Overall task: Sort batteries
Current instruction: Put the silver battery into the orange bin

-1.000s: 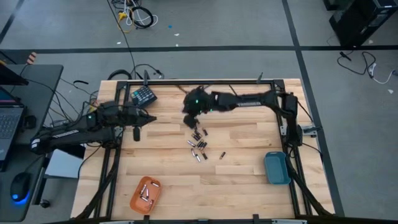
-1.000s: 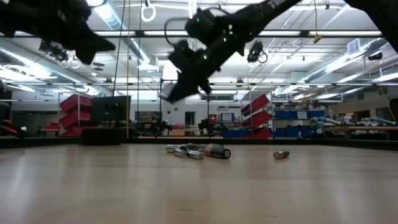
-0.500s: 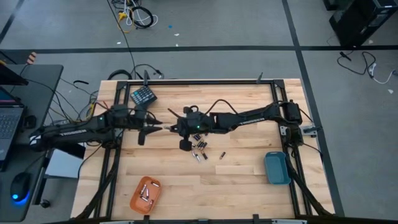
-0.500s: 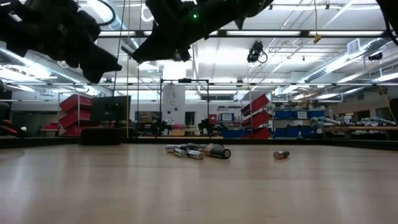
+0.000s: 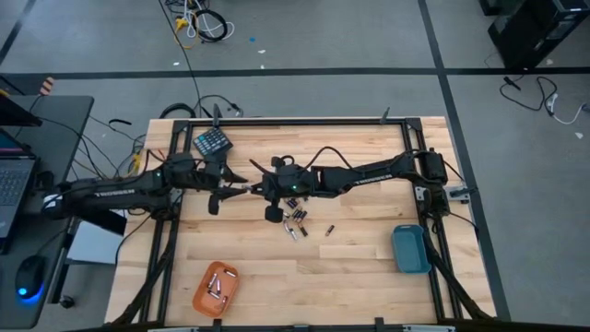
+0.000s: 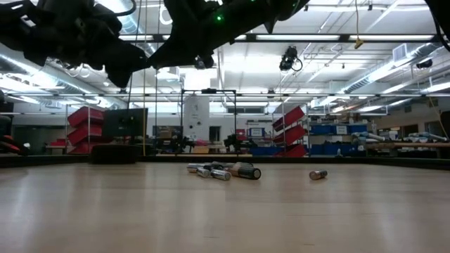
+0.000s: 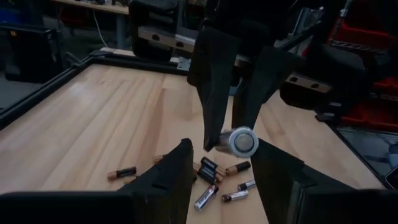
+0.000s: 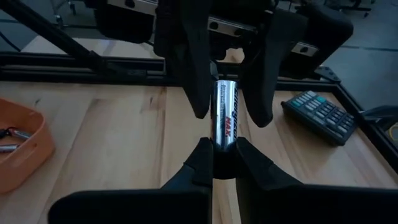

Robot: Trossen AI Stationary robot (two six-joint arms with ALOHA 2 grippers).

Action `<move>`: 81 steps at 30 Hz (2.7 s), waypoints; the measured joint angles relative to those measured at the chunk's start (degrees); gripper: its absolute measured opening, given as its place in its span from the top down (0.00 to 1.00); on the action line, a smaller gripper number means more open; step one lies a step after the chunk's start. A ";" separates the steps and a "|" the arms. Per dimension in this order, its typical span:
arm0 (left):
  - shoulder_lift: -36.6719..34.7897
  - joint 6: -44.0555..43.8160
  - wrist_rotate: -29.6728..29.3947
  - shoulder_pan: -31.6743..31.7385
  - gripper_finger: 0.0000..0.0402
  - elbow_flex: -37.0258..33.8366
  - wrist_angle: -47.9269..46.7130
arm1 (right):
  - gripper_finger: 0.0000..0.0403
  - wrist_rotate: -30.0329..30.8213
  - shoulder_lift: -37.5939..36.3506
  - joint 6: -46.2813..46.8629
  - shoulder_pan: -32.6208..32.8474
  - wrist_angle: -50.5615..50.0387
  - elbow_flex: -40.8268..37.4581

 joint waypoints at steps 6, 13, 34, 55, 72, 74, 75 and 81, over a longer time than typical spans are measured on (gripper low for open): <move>1.35 0.00 -0.15 0.00 0.61 0.00 2.12 | 0.94 0.11 0.00 -0.09 0.00 -0.09 0.04; 1.35 0.00 -0.39 -0.02 0.72 0.00 2.42 | 0.94 0.34 0.00 -0.09 -0.09 -0.14 0.06; 1.23 -4.40 -1.44 -0.03 0.96 0.02 3.56 | 0.78 -0.32 -0.84 3.40 -0.09 -4.53 0.14; 6.57 -18.70 -28.15 -38.38 0.96 11.49 -20.35 | 0.75 -0.53 -14.95 7.68 0.72 -33.16 0.01; 33.76 -48.77 -37.98 -69.19 0.97 37.38 -58.67 | 0.75 -0.55 -14.86 13.97 2.88 -21.33 -13.71; 35.17 -52.63 -36.62 -71.15 0.97 37.46 -57.96 | 0.75 -0.57 -14.82 14.44 2.95 -21.46 -14.11; 35.83 -54.27 -36.39 -71.96 0.97 37.46 -57.72 | 0.75 -0.55 -14.82 14.47 2.97 -21.07 -14.09; 39.07 -57.53 -37.22 -73.48 0.90 37.46 -55.36 | 0.75 -1.62 -14.84 14.22 2.98 -17.67 -14.04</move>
